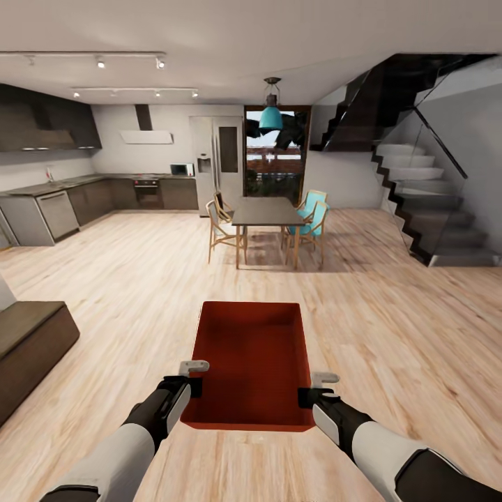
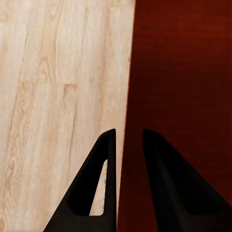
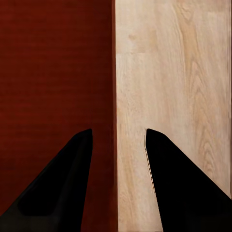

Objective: Move the two storage containers from the living room to the garage. In the garage, place one container on the floor and stack the other container on top of it (either order is fine).

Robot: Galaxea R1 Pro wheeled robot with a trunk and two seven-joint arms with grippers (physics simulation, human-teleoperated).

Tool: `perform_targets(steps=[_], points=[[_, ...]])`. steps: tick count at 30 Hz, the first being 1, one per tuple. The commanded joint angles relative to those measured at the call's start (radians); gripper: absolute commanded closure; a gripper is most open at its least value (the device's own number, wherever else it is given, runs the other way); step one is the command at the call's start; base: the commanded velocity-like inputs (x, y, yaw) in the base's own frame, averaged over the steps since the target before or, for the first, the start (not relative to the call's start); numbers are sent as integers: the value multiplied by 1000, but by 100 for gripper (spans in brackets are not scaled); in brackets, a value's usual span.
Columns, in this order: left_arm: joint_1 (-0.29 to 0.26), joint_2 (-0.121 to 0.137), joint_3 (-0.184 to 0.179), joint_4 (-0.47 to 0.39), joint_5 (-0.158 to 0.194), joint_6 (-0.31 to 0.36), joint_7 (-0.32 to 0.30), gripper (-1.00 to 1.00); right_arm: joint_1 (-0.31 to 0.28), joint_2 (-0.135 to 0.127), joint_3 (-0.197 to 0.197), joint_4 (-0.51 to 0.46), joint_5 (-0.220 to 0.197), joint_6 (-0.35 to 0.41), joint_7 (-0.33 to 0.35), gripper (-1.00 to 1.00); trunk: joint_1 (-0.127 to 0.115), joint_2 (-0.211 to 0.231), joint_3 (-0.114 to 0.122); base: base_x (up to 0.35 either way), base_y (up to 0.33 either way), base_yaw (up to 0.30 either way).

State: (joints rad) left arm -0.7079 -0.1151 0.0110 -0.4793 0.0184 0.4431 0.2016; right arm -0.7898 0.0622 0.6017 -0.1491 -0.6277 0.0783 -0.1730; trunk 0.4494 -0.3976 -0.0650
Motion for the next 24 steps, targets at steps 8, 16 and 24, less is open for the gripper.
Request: perform_targets(steps=[8,16,24], points=[[-1,5,12,-1,-14,9,7,100,-1,-1,35,-7,3,6,-3,100,1,-2,-2,6,0,-286],[-1,5,11,0,-14,8,7,100,-1,-1,35,-7,3,6,-3,100,1,-2,-2,216,0,-83],[-1,5,10,0,-14,8,7,100,-1,-1,35,-7,3,6,-3,100,1,-2,-2,319,0,-1]])
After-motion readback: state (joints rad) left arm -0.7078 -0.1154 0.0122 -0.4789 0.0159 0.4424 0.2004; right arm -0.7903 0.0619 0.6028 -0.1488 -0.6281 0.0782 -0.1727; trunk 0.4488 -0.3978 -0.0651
